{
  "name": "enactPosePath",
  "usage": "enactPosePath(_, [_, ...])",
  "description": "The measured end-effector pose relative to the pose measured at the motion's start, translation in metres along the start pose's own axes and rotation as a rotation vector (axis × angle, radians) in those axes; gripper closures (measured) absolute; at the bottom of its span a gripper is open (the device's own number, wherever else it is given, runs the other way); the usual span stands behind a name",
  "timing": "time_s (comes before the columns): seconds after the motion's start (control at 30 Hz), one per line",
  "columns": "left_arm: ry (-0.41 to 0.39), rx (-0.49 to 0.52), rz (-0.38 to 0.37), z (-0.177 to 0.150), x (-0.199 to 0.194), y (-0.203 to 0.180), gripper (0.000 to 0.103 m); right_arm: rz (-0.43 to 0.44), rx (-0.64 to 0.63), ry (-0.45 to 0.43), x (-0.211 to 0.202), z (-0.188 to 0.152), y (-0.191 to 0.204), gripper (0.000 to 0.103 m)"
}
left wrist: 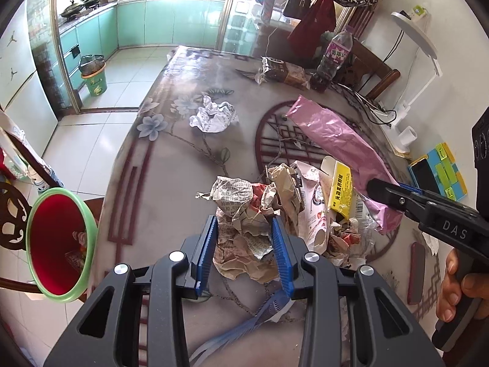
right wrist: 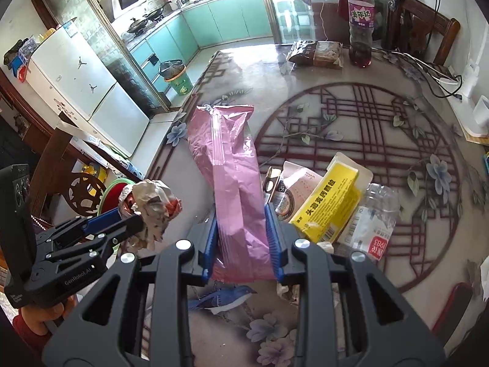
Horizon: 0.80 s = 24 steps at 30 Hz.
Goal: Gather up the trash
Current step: 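Carry the crumpled newspaper and pink foil bag over the red bin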
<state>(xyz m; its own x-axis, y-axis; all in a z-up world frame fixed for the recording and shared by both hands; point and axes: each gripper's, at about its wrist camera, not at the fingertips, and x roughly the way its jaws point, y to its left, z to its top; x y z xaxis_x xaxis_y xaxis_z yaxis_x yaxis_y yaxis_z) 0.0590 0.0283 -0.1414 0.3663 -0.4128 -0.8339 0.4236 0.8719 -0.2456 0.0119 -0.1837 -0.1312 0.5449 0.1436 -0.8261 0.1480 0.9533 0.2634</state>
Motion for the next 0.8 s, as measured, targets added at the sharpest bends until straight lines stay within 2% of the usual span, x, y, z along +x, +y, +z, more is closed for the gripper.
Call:
enactPosePath(0.37, [-0.031, -0.019, 0.012, -0.002, -0.02, 0.029, 0.069, -0.013, -0.028, -0.014, -0.004, -0.008, 0.031, 0.074])
enactPosePath(0.8, [-0.031, -0.023, 0.012, -0.007, -0.027, 0.055, 0.069, -0.01, -0.03, -0.014, -0.001, -0.015, 0.06, 0.074])
